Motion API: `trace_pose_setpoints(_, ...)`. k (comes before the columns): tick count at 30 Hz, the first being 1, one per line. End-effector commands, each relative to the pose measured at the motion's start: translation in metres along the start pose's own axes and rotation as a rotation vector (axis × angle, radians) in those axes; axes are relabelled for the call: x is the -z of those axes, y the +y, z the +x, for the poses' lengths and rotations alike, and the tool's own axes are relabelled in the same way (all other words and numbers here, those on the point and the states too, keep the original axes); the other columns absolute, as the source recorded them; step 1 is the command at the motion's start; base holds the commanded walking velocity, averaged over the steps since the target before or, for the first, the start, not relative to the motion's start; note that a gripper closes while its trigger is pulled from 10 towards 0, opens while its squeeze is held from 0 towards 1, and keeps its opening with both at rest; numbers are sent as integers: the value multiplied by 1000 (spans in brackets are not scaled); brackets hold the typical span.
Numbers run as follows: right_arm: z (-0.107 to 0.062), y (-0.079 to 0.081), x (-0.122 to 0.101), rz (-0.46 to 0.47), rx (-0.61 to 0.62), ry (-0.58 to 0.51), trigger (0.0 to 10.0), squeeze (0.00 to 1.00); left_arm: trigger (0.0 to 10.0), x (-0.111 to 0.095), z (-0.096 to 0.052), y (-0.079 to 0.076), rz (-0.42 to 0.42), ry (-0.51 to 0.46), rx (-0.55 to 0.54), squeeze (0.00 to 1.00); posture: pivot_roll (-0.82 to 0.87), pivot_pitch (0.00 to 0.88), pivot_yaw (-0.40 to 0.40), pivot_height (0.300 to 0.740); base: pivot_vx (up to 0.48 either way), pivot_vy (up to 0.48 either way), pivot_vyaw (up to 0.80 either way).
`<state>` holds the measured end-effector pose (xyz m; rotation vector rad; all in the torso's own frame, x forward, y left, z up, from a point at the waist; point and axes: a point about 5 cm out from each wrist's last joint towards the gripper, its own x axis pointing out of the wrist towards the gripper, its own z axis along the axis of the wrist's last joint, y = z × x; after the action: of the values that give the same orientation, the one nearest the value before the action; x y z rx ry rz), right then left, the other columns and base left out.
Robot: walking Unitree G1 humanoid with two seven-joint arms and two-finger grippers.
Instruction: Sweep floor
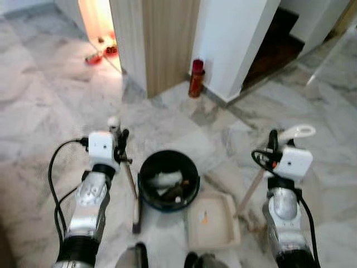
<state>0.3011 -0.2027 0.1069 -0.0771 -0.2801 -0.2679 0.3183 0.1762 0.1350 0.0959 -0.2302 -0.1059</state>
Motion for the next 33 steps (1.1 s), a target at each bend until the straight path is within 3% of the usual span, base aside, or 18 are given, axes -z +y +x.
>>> trace_pose_setpoints(1, 3, -4, -5, 9, 22, -26, 10000, 0, 10000, -11, 4, -3, -4, -57, 15, 0, 165, 150, -93, 740, -300, 0, 0)
trace_pose_setpoints(17, 4, -3, -5, 16, 19, -25, 10000, 0, 10000, -11, 3, -2, -1, -54, 7, 0, 165, 154, -101, 740, -300, 0, 0)
trace_pose_setpoints(33, 5, -3, -2, 32, 23, -3, 10000, 0, 10000, -11, 3, -3, -3, -54, 2, 0, 163, 156, -104, 740, 0, 0, 0)
